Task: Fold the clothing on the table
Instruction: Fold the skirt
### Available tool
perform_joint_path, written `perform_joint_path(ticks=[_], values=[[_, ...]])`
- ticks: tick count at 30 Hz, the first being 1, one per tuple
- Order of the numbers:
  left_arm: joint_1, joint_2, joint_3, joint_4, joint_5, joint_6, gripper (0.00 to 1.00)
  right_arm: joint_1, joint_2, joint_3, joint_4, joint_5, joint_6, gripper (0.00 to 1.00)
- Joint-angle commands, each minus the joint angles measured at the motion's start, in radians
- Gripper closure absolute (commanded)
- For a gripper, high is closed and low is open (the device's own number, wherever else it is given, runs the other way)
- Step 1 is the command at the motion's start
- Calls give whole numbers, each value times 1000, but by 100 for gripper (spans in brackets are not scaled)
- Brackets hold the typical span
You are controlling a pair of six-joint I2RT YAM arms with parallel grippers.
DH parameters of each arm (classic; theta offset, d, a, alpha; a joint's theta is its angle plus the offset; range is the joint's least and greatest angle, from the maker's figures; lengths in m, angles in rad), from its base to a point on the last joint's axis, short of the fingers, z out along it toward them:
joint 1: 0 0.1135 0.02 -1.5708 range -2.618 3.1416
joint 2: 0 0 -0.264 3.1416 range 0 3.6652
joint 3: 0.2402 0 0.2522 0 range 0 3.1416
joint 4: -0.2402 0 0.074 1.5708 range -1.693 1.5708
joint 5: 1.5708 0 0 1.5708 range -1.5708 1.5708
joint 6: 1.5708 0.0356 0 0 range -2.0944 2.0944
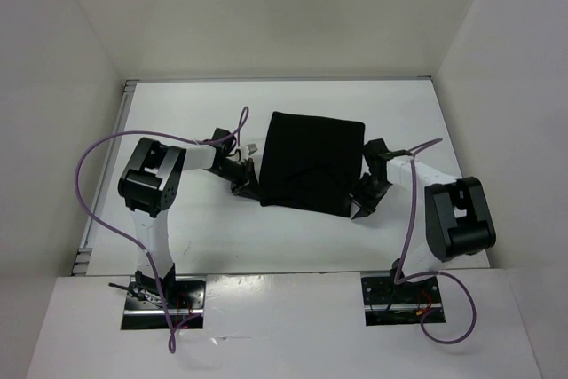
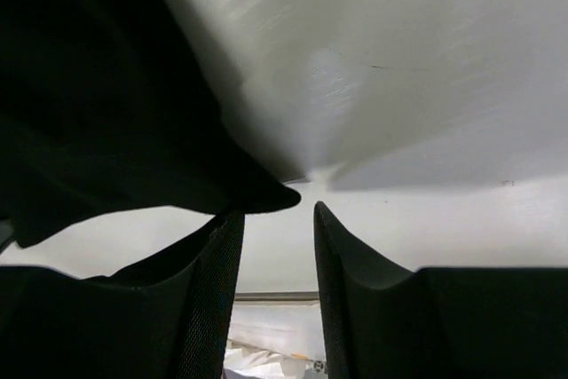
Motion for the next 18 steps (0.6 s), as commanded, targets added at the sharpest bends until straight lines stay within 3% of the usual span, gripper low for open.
perform_joint_path(ticks=[1,11,18], values=[[15,-25,-20,-18,-13,32,100,41,40,-9,38,40,19,57],[24,-36,-38,-18,-13,41,100,113,97,40,57,200,84,62],[33,-45,-56,-18,-13,50,100,113,8,98,-35,171,38,59]])
